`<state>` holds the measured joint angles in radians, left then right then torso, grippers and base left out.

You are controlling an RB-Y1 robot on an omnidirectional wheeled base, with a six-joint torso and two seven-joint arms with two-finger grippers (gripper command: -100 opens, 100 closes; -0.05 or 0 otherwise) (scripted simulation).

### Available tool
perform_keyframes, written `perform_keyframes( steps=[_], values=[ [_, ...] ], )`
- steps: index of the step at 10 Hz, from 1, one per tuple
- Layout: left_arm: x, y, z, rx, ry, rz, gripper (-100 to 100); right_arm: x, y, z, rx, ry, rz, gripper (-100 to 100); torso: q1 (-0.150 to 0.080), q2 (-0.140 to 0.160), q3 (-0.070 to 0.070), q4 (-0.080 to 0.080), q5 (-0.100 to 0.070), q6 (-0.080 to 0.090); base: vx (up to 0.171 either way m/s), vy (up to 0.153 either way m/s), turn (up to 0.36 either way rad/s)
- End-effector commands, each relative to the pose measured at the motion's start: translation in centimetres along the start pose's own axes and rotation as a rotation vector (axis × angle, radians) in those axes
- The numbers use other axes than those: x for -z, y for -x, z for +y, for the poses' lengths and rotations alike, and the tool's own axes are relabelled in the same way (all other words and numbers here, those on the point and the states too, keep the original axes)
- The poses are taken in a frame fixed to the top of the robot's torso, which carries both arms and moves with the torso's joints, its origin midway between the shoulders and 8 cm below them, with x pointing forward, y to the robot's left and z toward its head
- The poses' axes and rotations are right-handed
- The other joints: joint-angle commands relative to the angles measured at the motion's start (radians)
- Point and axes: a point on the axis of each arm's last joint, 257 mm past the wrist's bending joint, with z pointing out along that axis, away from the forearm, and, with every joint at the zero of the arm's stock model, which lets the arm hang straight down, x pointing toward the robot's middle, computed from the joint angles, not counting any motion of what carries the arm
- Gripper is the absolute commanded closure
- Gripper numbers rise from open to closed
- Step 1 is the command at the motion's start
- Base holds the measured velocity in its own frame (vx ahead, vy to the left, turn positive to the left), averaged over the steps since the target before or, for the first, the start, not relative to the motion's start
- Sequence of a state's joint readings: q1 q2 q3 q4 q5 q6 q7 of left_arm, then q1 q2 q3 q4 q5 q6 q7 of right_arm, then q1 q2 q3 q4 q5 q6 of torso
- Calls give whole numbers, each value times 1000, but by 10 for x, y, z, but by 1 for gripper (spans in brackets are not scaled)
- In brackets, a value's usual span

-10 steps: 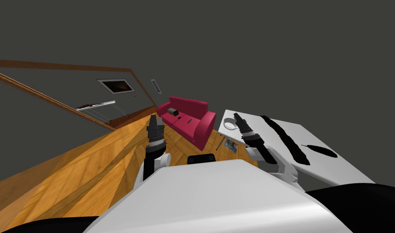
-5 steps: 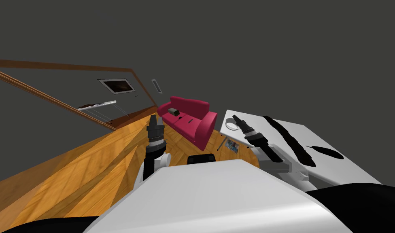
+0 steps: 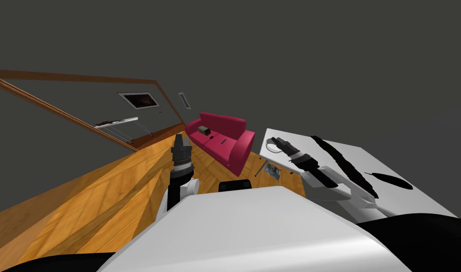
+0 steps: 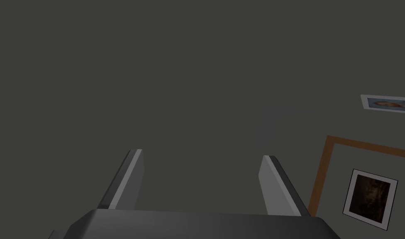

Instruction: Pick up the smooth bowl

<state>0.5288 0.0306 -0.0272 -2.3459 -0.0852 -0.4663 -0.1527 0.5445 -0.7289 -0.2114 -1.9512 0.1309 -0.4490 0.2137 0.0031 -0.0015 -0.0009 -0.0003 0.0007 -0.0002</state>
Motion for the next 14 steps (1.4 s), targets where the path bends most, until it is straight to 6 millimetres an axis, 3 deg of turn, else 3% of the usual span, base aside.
perform_keyframes(
  steps=[1,4,5,6,7,8,9,10,11,14],
  values=[
    [0,0,0,0,0,0,0,3,-2,-5,53,3,40,-100,0,0,0,0,0,0,18,44,14],
    [0,0,0,0,0,0,0,15,-12,-36,186,-25,143,-100,0,1,0,0,0,0,15,52,35],
    [0,0,0,0,0,0,0,13,-10,-35,204,-13,158,-100,0,0,0,0,0,0,21,49,18],
    [0,0,0,0,0,0,0,21,-16,-52,256,-34,204,-100,0,0,0,0,0,0,23,56,55],
    [0,0,0,0,0,0,0,19,-14,-51,276,-22,219,-100,0,0,0,0,0,0,14,47,30],
    [0,0,0,0,0,0,0,28,-20,-69,325,-42,267,-100,0,0,0,0,0,0,12,54,56],
    [0,0,0,0,0,0,0,26,-17,-68,344,-30,282,-100,0,0,0,0,0,0,10,49,31],
    [0,0,0,0,0,0,0,36,-23,-84,392,-46,333,-100,0,1,0,0,0,0,6,59,66],
    [0,0,0,0,0,0,0,35,-20,-85,409,-39,346,-100,1,1,1,0,0,0,11,42,33],
    [0,0,0,0,0,0,0,55,-28,-117,511,-58,465,-100,0,0,0,0,0,0,20,54,64]
  ],
)
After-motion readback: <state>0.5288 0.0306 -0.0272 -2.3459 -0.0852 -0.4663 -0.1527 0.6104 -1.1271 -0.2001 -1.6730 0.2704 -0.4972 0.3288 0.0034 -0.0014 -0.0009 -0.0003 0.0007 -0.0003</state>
